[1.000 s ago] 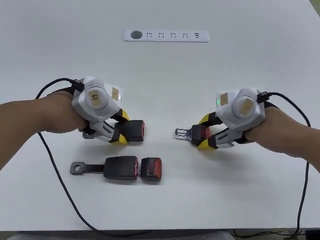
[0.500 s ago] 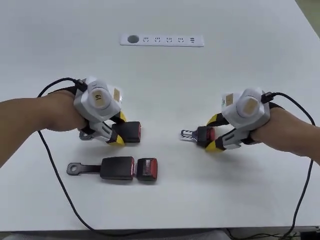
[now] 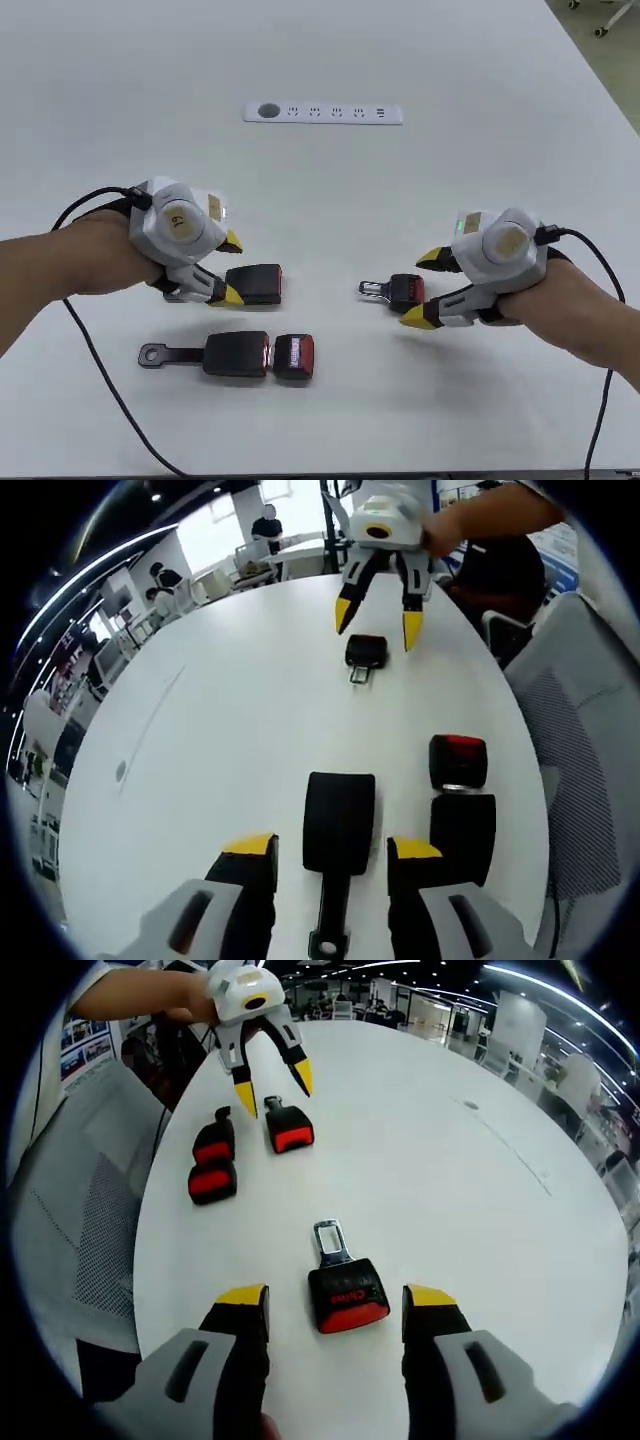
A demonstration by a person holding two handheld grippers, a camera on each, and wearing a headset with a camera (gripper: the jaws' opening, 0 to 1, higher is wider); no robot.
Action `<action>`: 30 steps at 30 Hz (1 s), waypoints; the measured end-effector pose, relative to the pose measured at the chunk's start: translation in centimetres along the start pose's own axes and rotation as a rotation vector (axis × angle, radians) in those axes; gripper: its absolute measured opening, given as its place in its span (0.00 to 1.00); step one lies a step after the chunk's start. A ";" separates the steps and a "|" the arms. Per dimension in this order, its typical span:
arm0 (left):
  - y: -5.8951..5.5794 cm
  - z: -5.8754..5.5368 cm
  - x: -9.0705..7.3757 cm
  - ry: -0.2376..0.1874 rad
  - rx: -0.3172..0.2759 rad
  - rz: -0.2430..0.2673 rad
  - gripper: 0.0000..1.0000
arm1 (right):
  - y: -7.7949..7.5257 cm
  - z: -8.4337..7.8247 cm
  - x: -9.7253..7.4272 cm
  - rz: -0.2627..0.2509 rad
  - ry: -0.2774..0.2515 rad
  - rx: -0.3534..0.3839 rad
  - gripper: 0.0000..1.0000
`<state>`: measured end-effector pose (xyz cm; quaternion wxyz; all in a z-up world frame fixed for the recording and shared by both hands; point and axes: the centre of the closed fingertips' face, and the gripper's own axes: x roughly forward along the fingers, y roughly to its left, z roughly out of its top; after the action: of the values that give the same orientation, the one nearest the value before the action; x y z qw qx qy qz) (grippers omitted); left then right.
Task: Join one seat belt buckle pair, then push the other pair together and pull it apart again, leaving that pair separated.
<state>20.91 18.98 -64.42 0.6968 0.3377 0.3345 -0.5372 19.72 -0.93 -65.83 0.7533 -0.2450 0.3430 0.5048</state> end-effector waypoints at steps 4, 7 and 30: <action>-2.3 0.1 -1.3 -0.023 -0.007 0.006 0.44 | 2.0 0.9 -0.5 -0.016 -0.034 0.006 0.56; -3.5 -0.2 -2.0 -0.035 -0.034 0.024 0.47 | 3.0 1.6 -1.1 -0.040 -0.055 0.013 0.60; -6.7 -8.7 -7.4 -0.077 -0.346 0.211 0.81 | 6.5 -1.0 -4.2 -0.133 -0.107 0.163 0.87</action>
<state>11.98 28.73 -63.82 0.8092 0.2253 0.3577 -0.4081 12.38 -1.75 -63.45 0.8198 -0.1778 0.3251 0.4366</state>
